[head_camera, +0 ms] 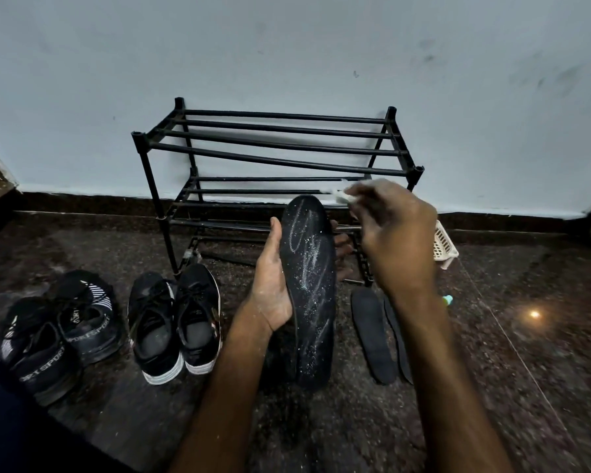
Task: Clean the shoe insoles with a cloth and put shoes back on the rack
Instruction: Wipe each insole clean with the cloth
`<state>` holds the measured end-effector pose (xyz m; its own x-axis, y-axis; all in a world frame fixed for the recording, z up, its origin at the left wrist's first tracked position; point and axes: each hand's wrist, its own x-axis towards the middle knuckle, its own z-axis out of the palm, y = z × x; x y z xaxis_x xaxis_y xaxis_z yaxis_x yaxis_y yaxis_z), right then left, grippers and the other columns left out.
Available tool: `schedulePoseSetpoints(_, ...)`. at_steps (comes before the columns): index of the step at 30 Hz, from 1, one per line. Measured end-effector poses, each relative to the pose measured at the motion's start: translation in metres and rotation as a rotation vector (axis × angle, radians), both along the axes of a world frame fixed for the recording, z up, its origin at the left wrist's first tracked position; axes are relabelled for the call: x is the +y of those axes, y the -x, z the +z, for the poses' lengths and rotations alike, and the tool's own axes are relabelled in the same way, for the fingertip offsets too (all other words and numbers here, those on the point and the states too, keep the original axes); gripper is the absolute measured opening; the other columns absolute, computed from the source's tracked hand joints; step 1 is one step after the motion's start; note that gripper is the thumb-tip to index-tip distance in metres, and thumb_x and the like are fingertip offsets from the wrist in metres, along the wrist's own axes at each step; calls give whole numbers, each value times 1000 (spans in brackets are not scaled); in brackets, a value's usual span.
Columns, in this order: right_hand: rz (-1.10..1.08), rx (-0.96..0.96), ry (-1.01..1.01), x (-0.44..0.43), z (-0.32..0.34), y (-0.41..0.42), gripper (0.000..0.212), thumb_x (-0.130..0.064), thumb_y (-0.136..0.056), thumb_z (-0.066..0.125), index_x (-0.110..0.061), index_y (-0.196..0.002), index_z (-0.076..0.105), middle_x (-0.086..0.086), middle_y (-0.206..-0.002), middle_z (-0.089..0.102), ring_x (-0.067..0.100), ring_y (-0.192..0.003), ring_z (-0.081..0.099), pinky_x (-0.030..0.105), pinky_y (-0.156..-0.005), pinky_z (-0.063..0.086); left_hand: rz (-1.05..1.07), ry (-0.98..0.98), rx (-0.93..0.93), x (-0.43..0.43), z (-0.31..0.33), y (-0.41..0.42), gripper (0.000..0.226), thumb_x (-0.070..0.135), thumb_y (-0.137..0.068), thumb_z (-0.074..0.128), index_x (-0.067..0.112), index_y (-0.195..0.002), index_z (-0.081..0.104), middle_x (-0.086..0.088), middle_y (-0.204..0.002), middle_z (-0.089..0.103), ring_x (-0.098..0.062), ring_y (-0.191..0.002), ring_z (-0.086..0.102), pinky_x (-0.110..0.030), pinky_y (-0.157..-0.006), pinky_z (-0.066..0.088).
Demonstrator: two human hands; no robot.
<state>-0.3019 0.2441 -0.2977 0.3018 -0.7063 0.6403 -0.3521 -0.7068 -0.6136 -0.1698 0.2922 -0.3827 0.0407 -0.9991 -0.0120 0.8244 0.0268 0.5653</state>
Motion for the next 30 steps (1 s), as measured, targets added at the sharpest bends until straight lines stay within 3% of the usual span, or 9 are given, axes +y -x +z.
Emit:
schedulePoseSetpoints(3,45,210,185,2,-6,-20,24,-4,-87,68,-11,-109,72,4,-105,68,15,-94,63,30,-89,56,34,-14,35,0,3,3,68,61,-97,34,5,-111,70,-16,-108,71,-28,-102,67,-42,-93,54)
schedulePoseSetpoints(8,618,685,-585,24,-15,26,16,-10,-85,73,-23,-94,75,-8,-92,72,9,-85,68,29,-80,57,48,-55,6,-2,-3,-9,86,70,-93,30,0,-140,47,-22,-128,58,-33,-122,55,-52,-103,46)
schedulePoseSetpoints(10,546,602,-591,19,-10,40,16,-11,-84,73,-23,-93,76,-10,-94,74,1,-85,67,21,-80,55,59,-67,20,-1,-7,-11,87,70,-93,26,1,-145,41,-23,-134,53,-35,-127,49,-54,-105,44)
schedulePoseSetpoints(13,141,305,-198,7,-5,24,22,-4,-85,69,-18,-102,74,-8,-103,68,-6,-88,61,1,-79,45,54,-58,46,1,-3,-4,83,68,-95,26,2,-144,42,-25,-141,49,-38,-132,47,-54,-100,48)
schedulePoseSetpoints(15,60,239,-29,7,-10,7,24,-2,-87,67,-15,-107,73,-4,-106,65,3,-91,62,7,-87,47,63,-61,45,0,3,2,78,66,-96,28,2,-133,55,-22,-125,63,-33,-115,62,-47,-92,55)
schedulePoseSetpoints(18,349,500,-204,16,-31,3,21,-7,-88,68,-19,-104,75,-7,-106,64,6,-96,61,24,-96,51,80,-87,-8,-3,3,3,84,70,-92,30,0,-132,55,-20,-120,63,-31,-108,65,-47,-100,49)
schedulePoseSetpoints(21,637,787,-556,22,-40,26,15,-6,-81,75,-18,-90,78,-9,-81,72,3,-74,66,30,-74,57,131,-60,-27,-7,-4,-8,87,72,-93,24,3,-142,46,-19,-123,60,-29,-112,61,-54,-104,41)
schedulePoseSetpoints(27,150,269,-188,14,-29,23,25,-4,-87,68,-22,-102,74,-8,-100,66,2,-87,61,16,-84,52,234,-56,39,-10,-7,-21,90,78,-89,25,7,-139,52,-14,-113,63,-27,-103,61,-48,-100,46)
schedulePoseSetpoints(30,338,501,-214,29,-43,9,23,-8,-90,65,-21,-106,74,-3,-108,63,6,-95,56,16,-92,47,305,-62,56,-11,-4,-25,86,76,-91,19,9,-128,59,-11,-104,65,-25,-93,62,-39,-82,54)
